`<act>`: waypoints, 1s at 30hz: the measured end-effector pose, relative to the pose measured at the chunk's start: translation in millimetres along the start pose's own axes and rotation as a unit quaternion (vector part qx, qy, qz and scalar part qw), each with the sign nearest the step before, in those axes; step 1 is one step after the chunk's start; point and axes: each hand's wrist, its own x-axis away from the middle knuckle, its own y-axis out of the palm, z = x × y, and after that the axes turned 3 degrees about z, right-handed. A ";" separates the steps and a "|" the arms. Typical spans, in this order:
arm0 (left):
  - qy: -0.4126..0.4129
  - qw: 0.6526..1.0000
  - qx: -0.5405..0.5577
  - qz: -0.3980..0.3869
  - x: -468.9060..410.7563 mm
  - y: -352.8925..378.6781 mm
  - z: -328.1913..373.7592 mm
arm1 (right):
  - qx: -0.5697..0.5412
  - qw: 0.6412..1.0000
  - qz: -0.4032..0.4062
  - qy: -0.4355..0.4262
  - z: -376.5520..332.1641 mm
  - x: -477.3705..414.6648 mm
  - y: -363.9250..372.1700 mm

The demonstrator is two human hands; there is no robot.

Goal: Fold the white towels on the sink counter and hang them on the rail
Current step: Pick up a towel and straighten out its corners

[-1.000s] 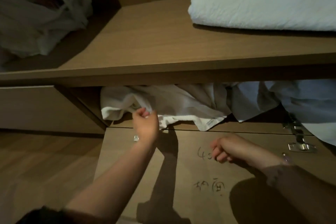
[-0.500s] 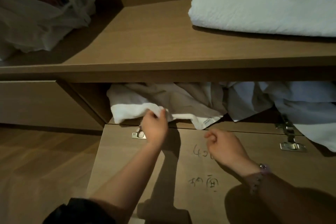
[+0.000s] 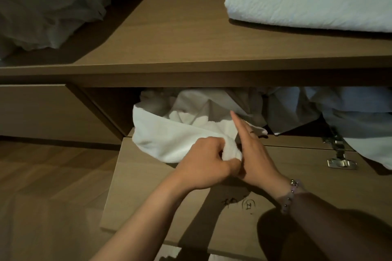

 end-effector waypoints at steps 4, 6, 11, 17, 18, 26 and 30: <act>0.042 0.990 0.009 -0.133 0.3 -11.5 5.5 | -0.026 0.998 -0.036 -0.048 0.2 7.0 2.5; 0.026 0.986 0.062 -0.153 0.1 -22.8 2.9 | -0.057 0.998 -0.016 -0.009 -1.4 11.3 5.4; -0.112 0.952 0.156 0.238 -11.2 -45.9 -38.9 | -0.054 0.996 0.025 0.073 0.3 20.7 -4.0; -0.354 0.876 0.221 0.244 -11.2 -30.1 -115.6 | -0.212 0.968 0.016 0.136 -22.9 47.8 -4.4; -0.385 0.855 0.306 0.167 -9.7 -24.8 -120.3 | -0.238 0.959 0.023 0.150 -23.0 48.9 -3.3; -0.239 0.906 0.336 -0.093 -11.8 2.7 -74.5 | -0.322 0.901 0.111 0.267 -16.6 32.7 -5.6; -0.147 0.933 0.281 -0.171 -21.3 15.8 -52.5 | -0.337 0.879 0.150 0.301 -2.7 14.0 -6.6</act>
